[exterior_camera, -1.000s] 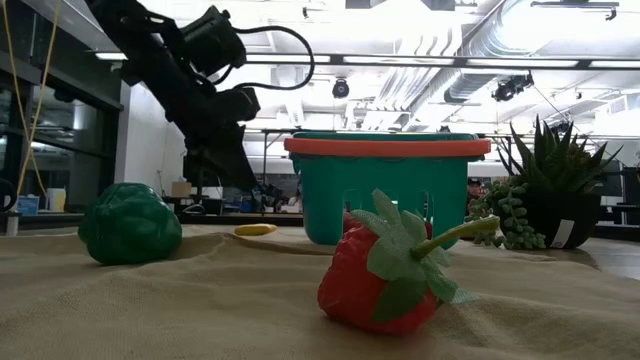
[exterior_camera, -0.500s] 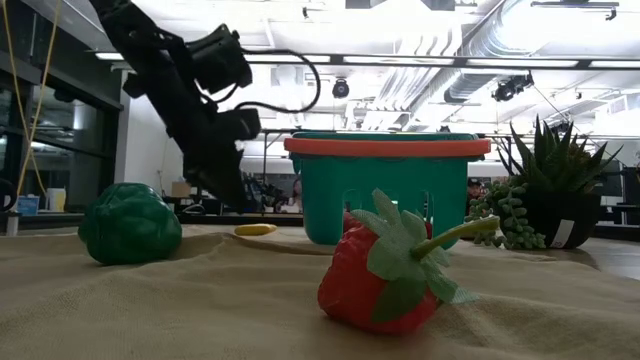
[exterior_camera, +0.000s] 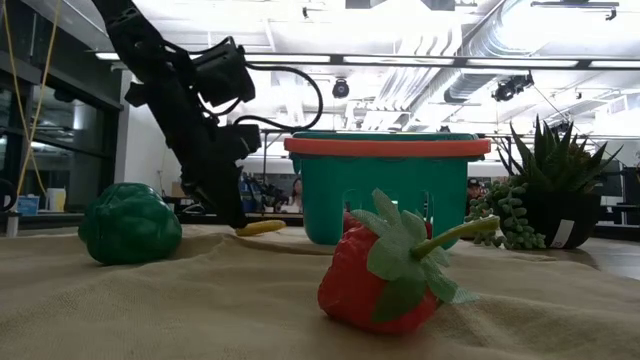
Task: Pick and placing Produce into tupperware
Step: Put the yellow corn into the blue basket
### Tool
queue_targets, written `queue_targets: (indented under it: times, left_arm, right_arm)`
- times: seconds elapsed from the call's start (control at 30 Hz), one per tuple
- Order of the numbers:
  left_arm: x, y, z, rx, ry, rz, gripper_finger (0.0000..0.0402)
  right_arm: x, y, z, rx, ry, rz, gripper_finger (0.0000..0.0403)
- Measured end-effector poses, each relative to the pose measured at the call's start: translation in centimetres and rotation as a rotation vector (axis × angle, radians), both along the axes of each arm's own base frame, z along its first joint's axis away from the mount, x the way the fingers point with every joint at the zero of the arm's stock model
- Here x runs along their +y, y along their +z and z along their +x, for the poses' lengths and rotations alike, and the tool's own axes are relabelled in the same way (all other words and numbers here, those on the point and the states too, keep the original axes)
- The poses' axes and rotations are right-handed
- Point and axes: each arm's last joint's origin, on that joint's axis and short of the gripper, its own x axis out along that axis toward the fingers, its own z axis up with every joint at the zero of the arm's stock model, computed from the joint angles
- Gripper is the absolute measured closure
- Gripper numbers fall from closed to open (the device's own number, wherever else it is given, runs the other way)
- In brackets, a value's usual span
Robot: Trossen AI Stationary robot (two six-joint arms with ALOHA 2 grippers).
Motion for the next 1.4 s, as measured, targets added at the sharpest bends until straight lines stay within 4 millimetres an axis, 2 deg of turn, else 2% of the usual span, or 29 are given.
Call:
queue_targets:
  times: [0.3, 0.6, 1.4]
  left_arm:
    - [0.09, 0.04, 0.00, 0.003, 0.014, 0.025, 0.0250]
    - [0.07, 0.31, 0.45, -0.038, -0.092, 0.044, 0.0250]
    - [0.10, 0.40, 0.74, -0.049, -0.199, 0.091, 0.0250]
  right_arm:
    - [0.00, 0.00, 0.00, 0.000, -0.001, -0.001, 0.0314]
    - [-0.02, 0.01, -0.01, -0.009, -0.009, 0.003, 0.0314]
    - [-0.09, 0.08, -0.03, -0.034, -0.042, -0.005, 0.0314]
